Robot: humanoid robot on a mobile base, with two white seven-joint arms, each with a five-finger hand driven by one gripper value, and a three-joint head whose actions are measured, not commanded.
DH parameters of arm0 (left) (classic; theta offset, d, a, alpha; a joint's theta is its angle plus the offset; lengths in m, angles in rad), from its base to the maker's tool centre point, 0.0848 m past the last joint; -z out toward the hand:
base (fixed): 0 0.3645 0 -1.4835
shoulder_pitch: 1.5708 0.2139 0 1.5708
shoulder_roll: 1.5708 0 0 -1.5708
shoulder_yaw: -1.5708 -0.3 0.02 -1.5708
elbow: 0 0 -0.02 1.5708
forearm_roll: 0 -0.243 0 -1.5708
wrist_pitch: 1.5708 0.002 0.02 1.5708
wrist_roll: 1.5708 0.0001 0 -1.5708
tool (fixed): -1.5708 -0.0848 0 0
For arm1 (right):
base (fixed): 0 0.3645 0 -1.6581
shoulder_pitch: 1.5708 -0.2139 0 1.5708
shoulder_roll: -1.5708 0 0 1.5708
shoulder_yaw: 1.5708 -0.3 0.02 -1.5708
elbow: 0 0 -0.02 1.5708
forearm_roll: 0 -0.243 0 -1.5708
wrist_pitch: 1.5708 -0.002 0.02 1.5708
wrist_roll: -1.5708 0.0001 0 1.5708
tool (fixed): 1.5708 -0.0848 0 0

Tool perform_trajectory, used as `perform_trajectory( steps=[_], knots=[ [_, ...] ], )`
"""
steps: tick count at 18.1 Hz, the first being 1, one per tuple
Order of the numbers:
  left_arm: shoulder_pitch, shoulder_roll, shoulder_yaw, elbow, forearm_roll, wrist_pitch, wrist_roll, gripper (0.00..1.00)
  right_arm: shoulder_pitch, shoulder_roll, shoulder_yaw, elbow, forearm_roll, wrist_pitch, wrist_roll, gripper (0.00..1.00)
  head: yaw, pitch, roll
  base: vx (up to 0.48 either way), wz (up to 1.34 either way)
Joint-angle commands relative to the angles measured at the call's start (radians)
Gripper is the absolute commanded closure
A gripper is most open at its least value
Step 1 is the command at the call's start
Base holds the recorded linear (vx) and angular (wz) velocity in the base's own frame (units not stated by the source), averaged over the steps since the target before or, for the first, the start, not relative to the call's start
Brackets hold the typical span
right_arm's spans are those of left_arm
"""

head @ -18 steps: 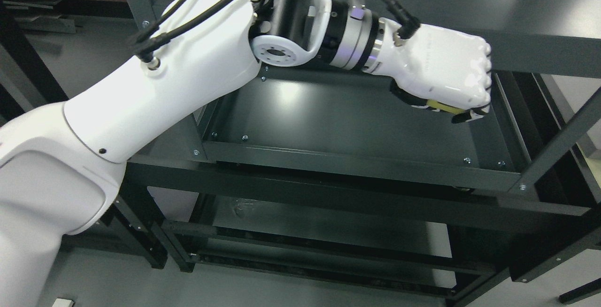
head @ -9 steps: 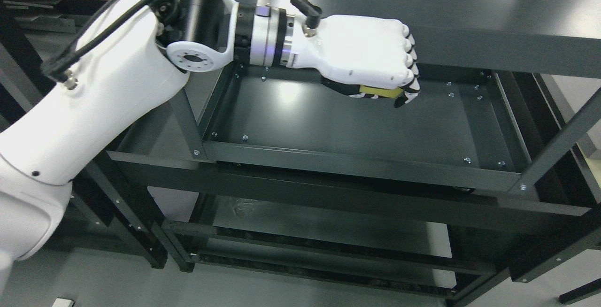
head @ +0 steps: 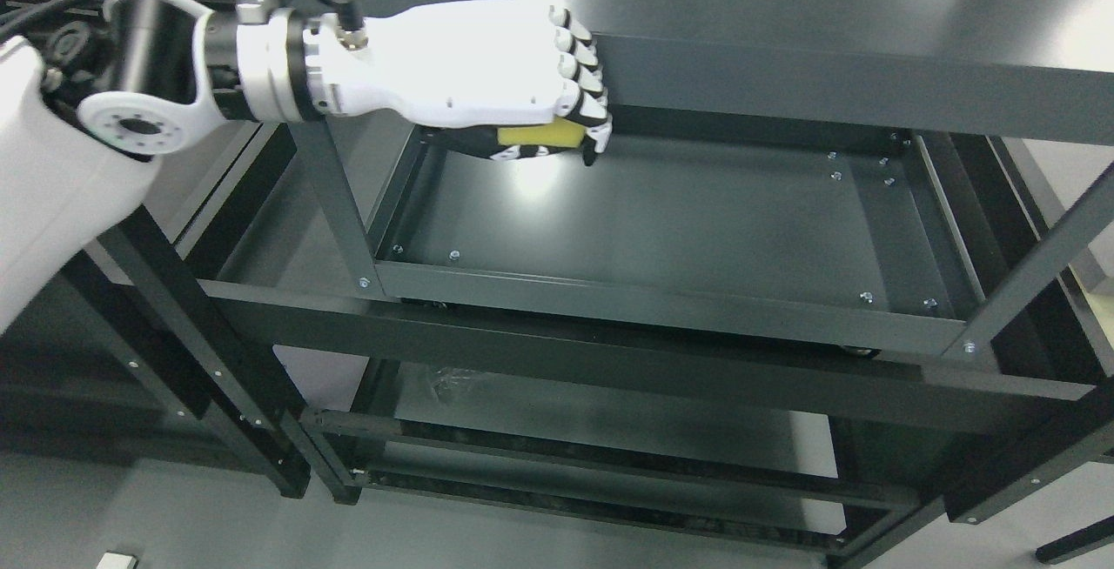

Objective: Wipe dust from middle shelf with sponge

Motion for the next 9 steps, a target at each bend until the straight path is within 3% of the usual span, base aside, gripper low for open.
perform_trajectory(
  steps=[1, 6, 9],
  knots=[
    [0.097, 0.430, 0.161, -0.111, 0.138, 0.000, 0.001, 0.96, 0.000, -0.017, 0.000, -0.017, 0.000, 0.073, 0.001, 0.00, 0.0000, 0.000, 0.000, 0.000, 0.00],
    [0.163, 0.637, 0.222, -0.108, 0.263, 0.000, 0.001, 0.96, 0.000, -0.017, 0.000, -0.017, 0.000, 0.073, 0.001, 0.00, 0.0000, 0.000, 0.000, 0.000, 0.00],
    [0.203, 0.696, 0.284, -0.101, 0.359, 0.000, 0.002, 0.95, 0.000, -0.017, 0.000, -0.017, 0.000, 0.073, -0.001, 0.00, 0.0000, 0.000, 0.000, 0.000, 0.00]
  ],
)
